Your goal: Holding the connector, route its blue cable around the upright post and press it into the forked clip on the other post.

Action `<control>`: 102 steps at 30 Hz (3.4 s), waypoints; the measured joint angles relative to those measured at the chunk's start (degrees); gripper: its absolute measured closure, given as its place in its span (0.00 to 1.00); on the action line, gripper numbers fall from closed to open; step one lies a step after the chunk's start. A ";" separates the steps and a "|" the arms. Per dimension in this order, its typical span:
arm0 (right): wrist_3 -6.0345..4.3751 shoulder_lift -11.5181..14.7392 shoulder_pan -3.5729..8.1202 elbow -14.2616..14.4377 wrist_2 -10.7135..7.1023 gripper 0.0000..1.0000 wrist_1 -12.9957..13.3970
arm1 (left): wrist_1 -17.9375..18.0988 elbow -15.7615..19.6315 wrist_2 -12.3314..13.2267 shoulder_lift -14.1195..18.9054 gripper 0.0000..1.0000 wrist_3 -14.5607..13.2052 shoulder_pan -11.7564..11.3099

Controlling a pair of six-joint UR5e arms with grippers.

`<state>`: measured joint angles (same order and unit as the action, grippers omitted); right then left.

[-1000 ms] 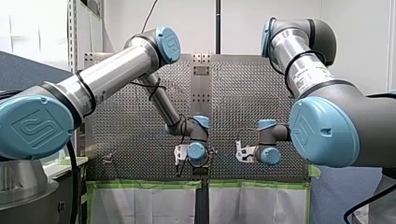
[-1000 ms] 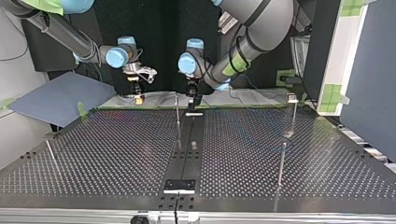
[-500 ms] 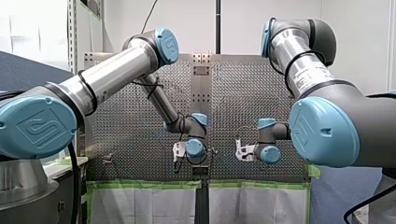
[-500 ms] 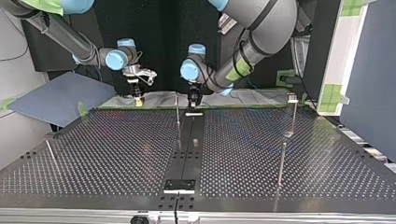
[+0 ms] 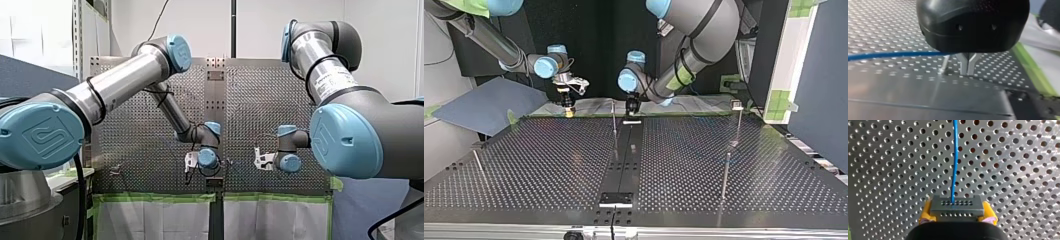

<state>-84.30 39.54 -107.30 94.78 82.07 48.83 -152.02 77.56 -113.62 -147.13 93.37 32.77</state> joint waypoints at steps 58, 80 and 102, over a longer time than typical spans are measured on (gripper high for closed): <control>0.15 -0.60 0.25 -0.05 -0.39 1.00 -1.15 | -4.51 5.29 2.04 4.53 0.00 -2.85 5.31; -0.18 -1.22 0.72 -0.05 -1.27 1.00 -1.10 | -6.10 6.92 -3.31 6.93 0.00 -3.37 10.61; -0.92 -1.41 1.24 -0.46 -1.93 1.00 -1.91 | -3.91 7.41 -3.95 7.26 0.00 -3.23 11.10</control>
<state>-85.22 38.12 -106.06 94.32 80.14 46.92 -155.94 84.97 -117.56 -139.86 90.13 43.87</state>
